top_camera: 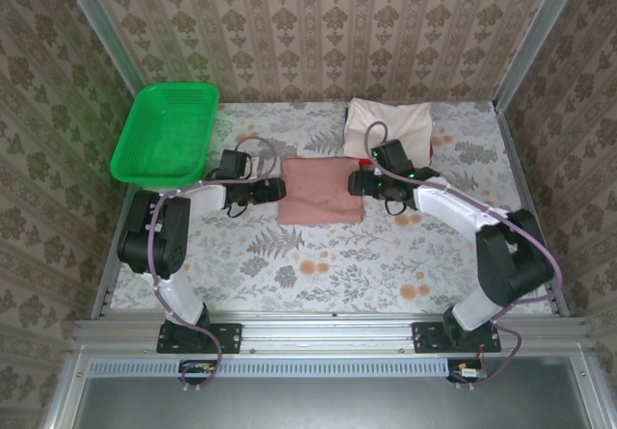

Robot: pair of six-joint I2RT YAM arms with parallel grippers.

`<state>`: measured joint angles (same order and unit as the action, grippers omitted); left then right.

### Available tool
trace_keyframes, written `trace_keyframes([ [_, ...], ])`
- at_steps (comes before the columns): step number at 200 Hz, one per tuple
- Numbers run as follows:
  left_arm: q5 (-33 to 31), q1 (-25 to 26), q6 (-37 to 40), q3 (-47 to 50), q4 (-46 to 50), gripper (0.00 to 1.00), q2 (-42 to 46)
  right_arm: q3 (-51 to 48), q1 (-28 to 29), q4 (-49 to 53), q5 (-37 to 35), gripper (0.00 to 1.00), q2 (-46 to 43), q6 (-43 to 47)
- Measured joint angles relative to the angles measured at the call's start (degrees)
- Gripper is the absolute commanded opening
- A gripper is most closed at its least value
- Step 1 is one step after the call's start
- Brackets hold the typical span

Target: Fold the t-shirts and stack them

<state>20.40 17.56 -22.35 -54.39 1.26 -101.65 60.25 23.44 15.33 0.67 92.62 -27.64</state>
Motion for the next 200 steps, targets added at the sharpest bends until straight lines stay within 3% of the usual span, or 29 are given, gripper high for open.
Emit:
trace_keyframes([
  [65,2.5,1.4,-1.5,-4.2,-0.5,0.80,-3.4,4.0,0.7,-5.1,-0.7,0.73,15.0,-2.6],
  [95,3.5,2.1,-2.4,-5.9,-0.9,0.72,-5.9,6.6,0.7,-5.0,-0.5,0.66,17.6,-2.9],
  [157,7.3,2.7,-4.5,-6.4,-3.5,0.61,-7.8,8.2,-0.2,-8.3,2.9,0.32,20.0,-4.2],
  [200,9.5,1.8,-5.4,-4.6,-6.1,0.60,-7.6,11.6,4.6,-9.3,4.0,0.14,21.3,-3.1],
])
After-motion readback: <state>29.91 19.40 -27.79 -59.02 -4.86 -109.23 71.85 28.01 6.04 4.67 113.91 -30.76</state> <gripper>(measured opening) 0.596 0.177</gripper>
